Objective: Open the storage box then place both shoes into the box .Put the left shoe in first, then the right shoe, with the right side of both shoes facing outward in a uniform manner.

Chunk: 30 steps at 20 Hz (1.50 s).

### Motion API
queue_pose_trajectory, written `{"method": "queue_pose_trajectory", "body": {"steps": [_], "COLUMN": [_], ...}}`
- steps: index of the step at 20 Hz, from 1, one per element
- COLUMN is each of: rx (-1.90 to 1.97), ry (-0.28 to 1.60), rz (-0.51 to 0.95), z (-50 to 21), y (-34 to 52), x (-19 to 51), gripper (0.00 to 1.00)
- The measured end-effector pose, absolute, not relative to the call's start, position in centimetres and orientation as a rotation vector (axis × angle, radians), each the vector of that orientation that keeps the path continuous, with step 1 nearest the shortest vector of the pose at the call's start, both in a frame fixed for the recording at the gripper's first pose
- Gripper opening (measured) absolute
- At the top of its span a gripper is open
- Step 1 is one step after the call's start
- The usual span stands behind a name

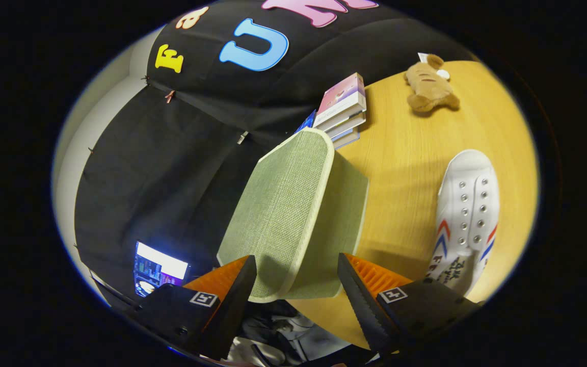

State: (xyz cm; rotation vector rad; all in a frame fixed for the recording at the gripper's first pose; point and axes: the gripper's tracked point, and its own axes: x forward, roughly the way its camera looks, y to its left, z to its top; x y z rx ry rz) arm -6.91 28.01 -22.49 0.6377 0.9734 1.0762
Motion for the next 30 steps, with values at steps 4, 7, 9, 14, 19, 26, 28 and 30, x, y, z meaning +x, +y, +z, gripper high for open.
{"method": "queue_pose_trajectory", "body": {"steps": [4,7,9,14,19,26,28,30], "rx": [0.759,0.892,0.961,1.024,1.057,1.011,0.976,0.97], "ry": [1.026,1.087,1.116,1.155,1.134,1.13,1.118,1.095], "rz": [1.167,1.21,1.177,1.165,1.04,1.069,1.054,1.036], "z": [-22.4,-21.4,-21.8,-21.4,-20.0,-13.1,-10.9,-8.1], "y": [29.9,30.9,31.7,31.1,31.2,33.1,34.0,35.4], "x": [-8.3,-8.3,-7.8,-8.0,-7.1,-8.8,-8.8,-8.9], "gripper": [0.96,0.96,0.82,0.6,0.05,0.05,0.05,0.05]}}
